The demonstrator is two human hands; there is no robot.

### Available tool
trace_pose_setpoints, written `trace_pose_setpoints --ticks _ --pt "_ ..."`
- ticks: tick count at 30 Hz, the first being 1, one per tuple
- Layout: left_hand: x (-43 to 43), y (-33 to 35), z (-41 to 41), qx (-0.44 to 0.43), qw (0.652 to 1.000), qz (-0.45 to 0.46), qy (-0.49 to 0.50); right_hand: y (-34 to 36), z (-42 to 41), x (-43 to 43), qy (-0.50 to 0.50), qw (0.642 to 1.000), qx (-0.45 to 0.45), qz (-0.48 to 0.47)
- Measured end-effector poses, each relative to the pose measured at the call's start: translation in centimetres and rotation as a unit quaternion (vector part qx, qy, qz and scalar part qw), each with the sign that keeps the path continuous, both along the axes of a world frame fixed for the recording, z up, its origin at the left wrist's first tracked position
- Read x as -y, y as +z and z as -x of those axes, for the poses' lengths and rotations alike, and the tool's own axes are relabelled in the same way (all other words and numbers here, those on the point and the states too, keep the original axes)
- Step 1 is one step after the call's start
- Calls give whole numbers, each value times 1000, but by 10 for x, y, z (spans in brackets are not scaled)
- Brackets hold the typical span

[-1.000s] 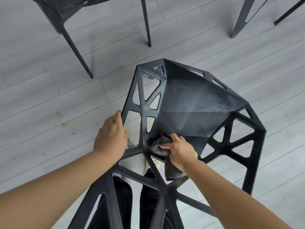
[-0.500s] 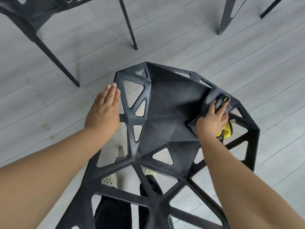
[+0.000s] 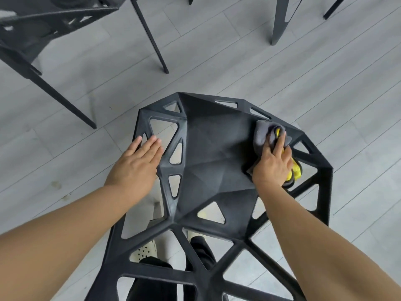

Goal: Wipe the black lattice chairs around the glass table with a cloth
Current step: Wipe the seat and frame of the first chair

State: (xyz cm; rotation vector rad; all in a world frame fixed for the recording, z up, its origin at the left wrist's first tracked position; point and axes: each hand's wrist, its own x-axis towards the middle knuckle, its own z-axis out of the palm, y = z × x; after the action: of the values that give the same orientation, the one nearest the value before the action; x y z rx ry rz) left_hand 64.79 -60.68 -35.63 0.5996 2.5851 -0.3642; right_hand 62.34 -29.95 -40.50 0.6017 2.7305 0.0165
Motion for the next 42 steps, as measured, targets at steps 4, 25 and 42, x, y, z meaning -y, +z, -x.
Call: trace_pose_setpoints --ticks 4,25,42 --pt "2 0 -1 -16 1000 -20 0 0 -10 8 -59 998 -3 -3" --pt "9 -4 1 -44 998 -42 11 12 61 13 -238 967 0 91" --pt "6 -3 -2 -46 995 -87 19 -9 -6 155 204 970 7 130"
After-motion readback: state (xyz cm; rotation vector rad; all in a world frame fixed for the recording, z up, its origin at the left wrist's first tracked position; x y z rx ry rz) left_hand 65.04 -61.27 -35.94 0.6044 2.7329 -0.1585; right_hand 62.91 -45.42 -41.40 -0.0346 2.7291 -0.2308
